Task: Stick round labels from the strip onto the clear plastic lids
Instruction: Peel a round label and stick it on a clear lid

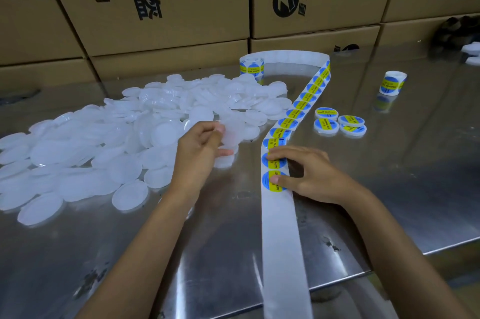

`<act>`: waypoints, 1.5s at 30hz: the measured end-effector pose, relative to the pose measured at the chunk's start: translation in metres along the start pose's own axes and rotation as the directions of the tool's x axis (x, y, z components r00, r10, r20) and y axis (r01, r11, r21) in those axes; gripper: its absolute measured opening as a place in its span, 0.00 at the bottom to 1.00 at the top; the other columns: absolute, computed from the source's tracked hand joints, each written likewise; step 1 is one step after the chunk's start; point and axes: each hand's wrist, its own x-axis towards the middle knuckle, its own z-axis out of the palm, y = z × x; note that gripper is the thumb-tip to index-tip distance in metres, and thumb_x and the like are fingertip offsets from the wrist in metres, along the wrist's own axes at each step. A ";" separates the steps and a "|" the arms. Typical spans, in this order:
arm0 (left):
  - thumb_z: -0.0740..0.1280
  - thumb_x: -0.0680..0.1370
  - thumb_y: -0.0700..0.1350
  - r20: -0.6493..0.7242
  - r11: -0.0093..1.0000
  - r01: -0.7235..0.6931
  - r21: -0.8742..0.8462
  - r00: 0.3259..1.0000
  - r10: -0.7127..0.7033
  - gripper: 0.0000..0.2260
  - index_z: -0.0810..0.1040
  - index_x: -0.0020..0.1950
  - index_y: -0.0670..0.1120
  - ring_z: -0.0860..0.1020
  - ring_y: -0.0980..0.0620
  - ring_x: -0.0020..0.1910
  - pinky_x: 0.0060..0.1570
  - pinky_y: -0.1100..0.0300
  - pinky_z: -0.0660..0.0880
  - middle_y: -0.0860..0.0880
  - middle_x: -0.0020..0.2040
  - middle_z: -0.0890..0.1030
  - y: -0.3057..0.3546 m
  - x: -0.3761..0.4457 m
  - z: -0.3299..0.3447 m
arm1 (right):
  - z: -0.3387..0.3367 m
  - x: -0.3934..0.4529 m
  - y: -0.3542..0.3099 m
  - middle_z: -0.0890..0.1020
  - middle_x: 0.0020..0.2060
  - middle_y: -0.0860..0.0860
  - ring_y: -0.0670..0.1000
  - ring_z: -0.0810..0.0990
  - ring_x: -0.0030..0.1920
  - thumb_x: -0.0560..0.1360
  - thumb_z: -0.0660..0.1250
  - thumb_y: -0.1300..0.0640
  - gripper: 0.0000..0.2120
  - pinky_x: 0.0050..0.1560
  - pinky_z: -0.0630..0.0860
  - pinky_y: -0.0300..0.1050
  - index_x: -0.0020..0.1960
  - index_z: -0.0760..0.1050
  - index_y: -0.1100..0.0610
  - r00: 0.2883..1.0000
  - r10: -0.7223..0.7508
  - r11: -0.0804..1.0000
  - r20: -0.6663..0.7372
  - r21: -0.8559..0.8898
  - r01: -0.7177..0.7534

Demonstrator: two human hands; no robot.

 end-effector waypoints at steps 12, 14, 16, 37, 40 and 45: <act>0.57 0.86 0.44 0.390 0.896 0.355 -0.268 0.890 -0.236 0.07 0.70 0.58 0.42 0.84 0.43 0.56 0.64 0.50 0.77 0.40 0.56 0.85 -0.005 -0.013 0.030 | -0.001 -0.007 -0.003 0.78 0.61 0.35 0.40 0.73 0.64 0.71 0.77 0.50 0.15 0.73 0.61 0.55 0.56 0.79 0.46 0.995 -0.077 0.990 0.060 0.125 0.069; 0.57 0.86 0.44 0.384 0.896 0.359 -0.261 0.890 -0.245 0.07 0.70 0.59 0.42 0.84 0.43 0.56 0.64 0.50 0.78 0.40 0.57 0.85 -0.006 -0.011 0.030 | 0.000 -0.008 -0.006 0.80 0.61 0.39 0.44 0.76 0.64 0.70 0.78 0.52 0.15 0.70 0.66 0.54 0.55 0.81 0.48 0.997 -0.070 0.986 0.023 0.156 0.065; 0.58 0.86 0.44 0.380 0.898 0.361 -0.254 0.891 -0.251 0.08 0.71 0.60 0.41 0.84 0.44 0.56 0.61 0.52 0.79 0.43 0.55 0.86 -0.007 -0.010 0.030 | 0.003 -0.009 -0.007 0.81 0.59 0.38 0.43 0.77 0.62 0.70 0.78 0.54 0.13 0.69 0.67 0.54 0.53 0.82 0.49 0.998 -0.060 0.983 -0.013 0.172 0.062; 0.59 0.85 0.40 0.347 0.882 0.391 -0.263 0.891 -0.291 0.03 0.71 0.53 0.41 0.84 0.40 0.56 0.61 0.47 0.79 0.37 0.58 0.83 -0.010 -0.005 0.030 | 0.004 -0.012 -0.024 0.81 0.44 0.50 0.53 0.77 0.52 0.69 0.77 0.66 0.09 0.57 0.74 0.54 0.41 0.79 0.56 0.994 -0.026 0.938 -0.105 0.342 0.061; 0.60 0.85 0.39 0.334 0.891 0.378 -0.251 0.898 -0.287 0.03 0.72 0.52 0.41 0.84 0.40 0.55 0.58 0.49 0.81 0.37 0.57 0.83 -0.012 -0.004 0.029 | 0.003 -0.012 -0.026 0.81 0.42 0.55 0.59 0.79 0.45 0.70 0.75 0.67 0.08 0.55 0.77 0.58 0.40 0.78 0.58 0.997 0.027 0.887 -0.067 0.462 0.007; 0.61 0.84 0.38 0.323 0.880 0.385 -0.277 0.900 -0.293 0.03 0.73 0.52 0.40 0.86 0.42 0.50 0.53 0.52 0.83 0.36 0.55 0.84 -0.014 -0.003 0.029 | -0.001 -0.013 -0.029 0.82 0.37 0.50 0.49 0.79 0.40 0.72 0.71 0.71 0.09 0.46 0.77 0.40 0.41 0.75 0.59 0.995 0.082 0.697 -0.056 0.717 -0.017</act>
